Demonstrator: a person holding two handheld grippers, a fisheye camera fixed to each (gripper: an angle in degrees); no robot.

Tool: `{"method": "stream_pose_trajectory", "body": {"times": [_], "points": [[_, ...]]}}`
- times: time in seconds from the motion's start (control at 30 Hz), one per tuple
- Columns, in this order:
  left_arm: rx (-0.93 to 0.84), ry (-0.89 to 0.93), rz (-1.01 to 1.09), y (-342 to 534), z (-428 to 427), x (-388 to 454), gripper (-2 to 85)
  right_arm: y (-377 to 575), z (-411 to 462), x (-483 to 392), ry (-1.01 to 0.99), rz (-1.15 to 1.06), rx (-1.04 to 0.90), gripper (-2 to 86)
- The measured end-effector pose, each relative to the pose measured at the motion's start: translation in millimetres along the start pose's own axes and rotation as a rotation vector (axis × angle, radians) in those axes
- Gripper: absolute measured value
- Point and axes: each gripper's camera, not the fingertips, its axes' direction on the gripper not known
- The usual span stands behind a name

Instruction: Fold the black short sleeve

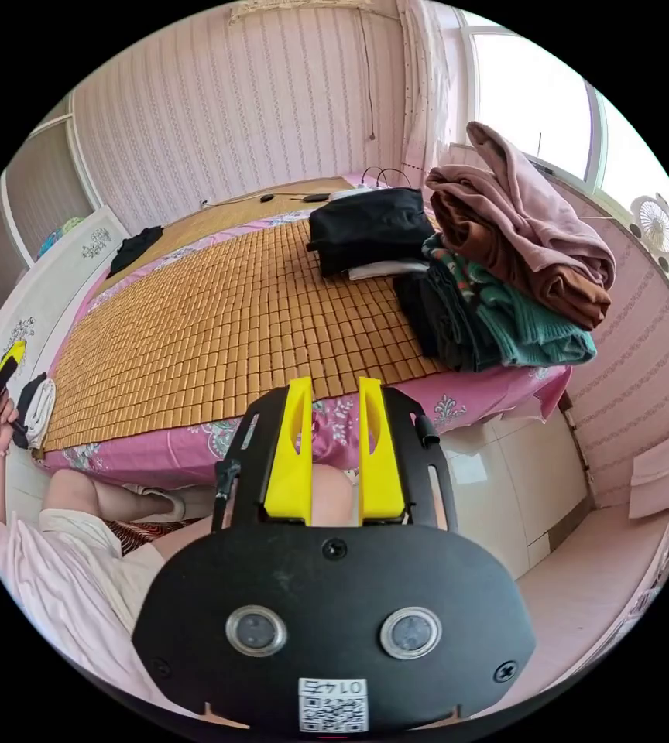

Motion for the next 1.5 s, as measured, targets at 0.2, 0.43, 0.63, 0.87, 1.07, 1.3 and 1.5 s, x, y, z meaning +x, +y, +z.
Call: {"method": "stream_pose_trajectory", "body": {"times": [0.2, 0.43, 0.63, 0.87, 1.07, 1.3, 1.5], "points": [[-0.069, 0.067, 0.089, -69.6, 123.9, 25.8, 7.3, -51.0, 26.6, 33.5, -0.015, -0.080, 0.079, 11.5], [-0.225, 0.163, 0.066, -162.7, 290.9, 20.7, 11.1, -151.4, 82.3, 62.0, 0.010, -0.136, 0.088, 12.4], [-0.352, 0.131, 0.031, -228.6, 416.8, 4.1, 12.0, -225.0, 136.5, 100.3, 0.038, -0.091, 0.050, 12.6], [-0.390, 0.271, -0.309, -253.9, 509.1, -34.5, 10.4, -259.1, 172.7, 135.5, -0.040, -0.049, -0.093, 4.7], [-0.279, 0.482, -0.398, -271.2, 489.1, -61.4, 2.3, -259.5, 130.1, 151.1, -0.177, -0.018, 0.032, 0.1], [-0.045, 0.412, -0.301, -289.4, 325.9, -120.9, 0.4, -275.9, 57.0, 47.9, -0.542, -0.239, 0.136, -0.3], [0.069, 0.178, -0.321, -287.5, 171.1, -178.2, 0.6, -269.7, 10.8, -41.9, -0.827, -0.271, 0.239, -0.3]]}}
